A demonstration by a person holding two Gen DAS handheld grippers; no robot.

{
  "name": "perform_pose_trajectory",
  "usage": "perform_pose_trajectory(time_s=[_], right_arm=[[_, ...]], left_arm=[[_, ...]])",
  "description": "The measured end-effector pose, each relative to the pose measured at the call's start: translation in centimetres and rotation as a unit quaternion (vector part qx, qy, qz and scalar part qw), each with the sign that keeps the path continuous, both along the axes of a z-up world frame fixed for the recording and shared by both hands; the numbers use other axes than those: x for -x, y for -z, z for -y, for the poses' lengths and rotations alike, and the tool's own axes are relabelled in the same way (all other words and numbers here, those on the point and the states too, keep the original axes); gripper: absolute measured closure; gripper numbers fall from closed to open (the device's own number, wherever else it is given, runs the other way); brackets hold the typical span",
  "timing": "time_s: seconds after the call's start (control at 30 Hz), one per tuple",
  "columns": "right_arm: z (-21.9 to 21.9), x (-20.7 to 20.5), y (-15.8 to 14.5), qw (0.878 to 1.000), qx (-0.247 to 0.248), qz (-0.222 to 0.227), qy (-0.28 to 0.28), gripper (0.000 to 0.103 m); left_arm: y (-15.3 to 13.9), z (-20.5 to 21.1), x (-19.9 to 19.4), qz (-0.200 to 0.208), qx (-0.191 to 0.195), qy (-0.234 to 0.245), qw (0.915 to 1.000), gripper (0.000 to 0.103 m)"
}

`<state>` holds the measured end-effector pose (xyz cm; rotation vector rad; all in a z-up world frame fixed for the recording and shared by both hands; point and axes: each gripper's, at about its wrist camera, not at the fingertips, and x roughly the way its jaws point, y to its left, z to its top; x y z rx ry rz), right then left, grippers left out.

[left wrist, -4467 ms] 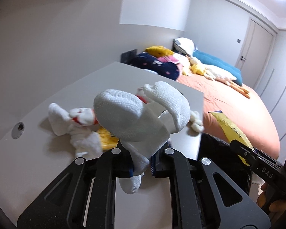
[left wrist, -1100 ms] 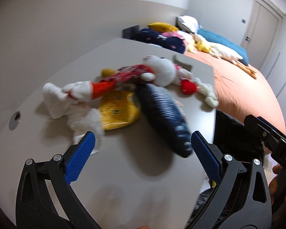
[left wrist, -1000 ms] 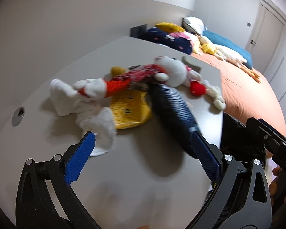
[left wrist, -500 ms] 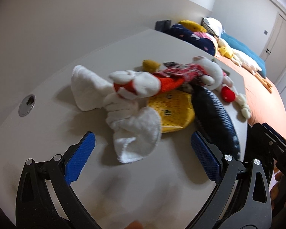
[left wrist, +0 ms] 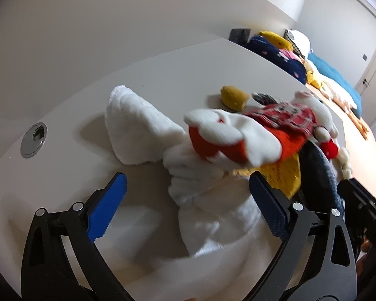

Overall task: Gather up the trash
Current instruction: 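Grasp the blue fish plush with the right tool while the left tool grasps the white cloth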

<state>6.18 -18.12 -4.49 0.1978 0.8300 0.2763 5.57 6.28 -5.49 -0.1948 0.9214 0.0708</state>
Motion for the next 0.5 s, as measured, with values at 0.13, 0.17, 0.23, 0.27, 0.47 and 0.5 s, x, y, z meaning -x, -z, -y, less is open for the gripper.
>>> perform_pose_trajectory(time_s=[0.13,0.17,0.23,0.27,0.47,0.5], right_arm=[[-0.9,-1.0,0.9,1.0,0.003,-0.016,-0.008,0.043],[-1.0,-1.1,1.2,1.0,-0.001,-0.02,-0.011,0.044],[-1.3,-1.3,1.5,1.0,0.002,-0.022,-0.014,0.045],[-1.4,-1.4,1.6,1.0,0.004,-0.021,-0.014,0.046],[-2.1,-1.5,2.4,0.999,0.01,-0.024,-0.023,0.064],[-2.2,-1.5,2.5,0.999,0.007,-0.025,-0.025,0.067]], left_arm=[[0.5,-0.7,-0.8,-0.003,0.001,-0.007,1.0,0.019],[0.6,-0.7,-0.9,-0.006,0.003,-0.009,0.9999,0.021],[1.0,-0.9,-1.5,-0.016,0.007,-0.009,0.9998,0.026],[1.2,-0.9,-1.6,-0.018,0.011,-0.007,0.9997,0.027],[1.6,-0.8,-1.3,-0.01,0.014,0.007,0.9998,0.038],[1.6,-0.8,-1.2,-0.009,0.013,0.008,0.9998,0.039]])
